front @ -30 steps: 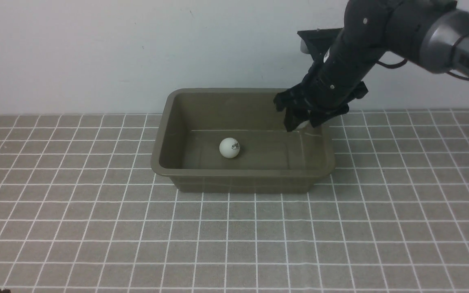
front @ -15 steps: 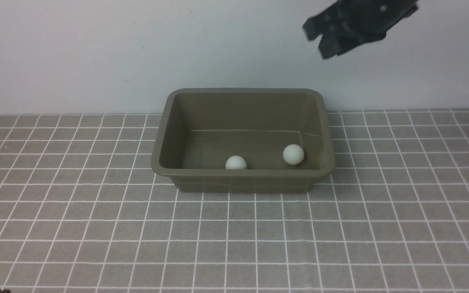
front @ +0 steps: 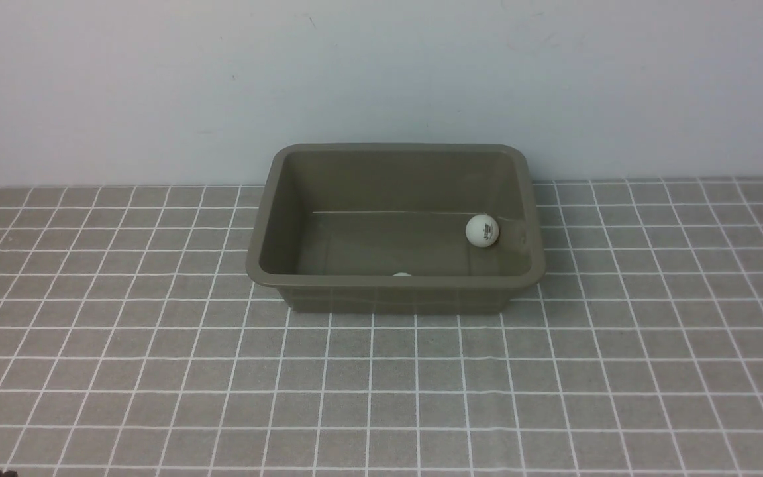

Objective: Put the table tennis balls into the box on the grey coffee tablecloth.

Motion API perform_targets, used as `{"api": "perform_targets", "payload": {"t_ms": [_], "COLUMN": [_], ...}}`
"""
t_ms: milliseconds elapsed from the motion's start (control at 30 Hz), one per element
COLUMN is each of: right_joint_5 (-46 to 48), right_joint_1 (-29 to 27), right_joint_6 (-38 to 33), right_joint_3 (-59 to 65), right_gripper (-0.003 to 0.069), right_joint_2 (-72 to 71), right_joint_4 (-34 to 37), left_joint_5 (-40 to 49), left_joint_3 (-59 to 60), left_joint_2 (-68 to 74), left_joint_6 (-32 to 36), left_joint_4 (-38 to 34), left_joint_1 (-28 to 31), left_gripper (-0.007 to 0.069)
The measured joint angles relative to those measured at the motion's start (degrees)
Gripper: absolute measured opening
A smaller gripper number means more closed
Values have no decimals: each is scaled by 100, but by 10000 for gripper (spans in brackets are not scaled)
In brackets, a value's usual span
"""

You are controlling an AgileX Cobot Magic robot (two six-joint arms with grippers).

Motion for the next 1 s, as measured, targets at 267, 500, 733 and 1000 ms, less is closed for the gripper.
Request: {"api": "perform_targets", "payload": {"t_ms": [267,500,733,1000], "right_joint_5": [-1108,-1050,-1004,-1060], "right_joint_1": [0,0,0,-43], "right_joint_6": [870,1392,1431,1445], "right_joint_3": [2711,3550,3673,3762], "right_gripper": [-15,-15,-15,-15], "right_joint_2": [-3288,-3563,-3530,-3543], "right_joint_4": [-57,31,-183,-832], "left_joint_5": [0,0,0,0], "left_joint_3": [0,0,0,0], "left_joint_2": [0,8,8,8], "left_joint_6": [0,0,0,0], "left_joint_4": [0,-1,-1,-1], "left_joint_1": [0,0,0,0], "left_gripper": [-3,-3,-3,-3]}}
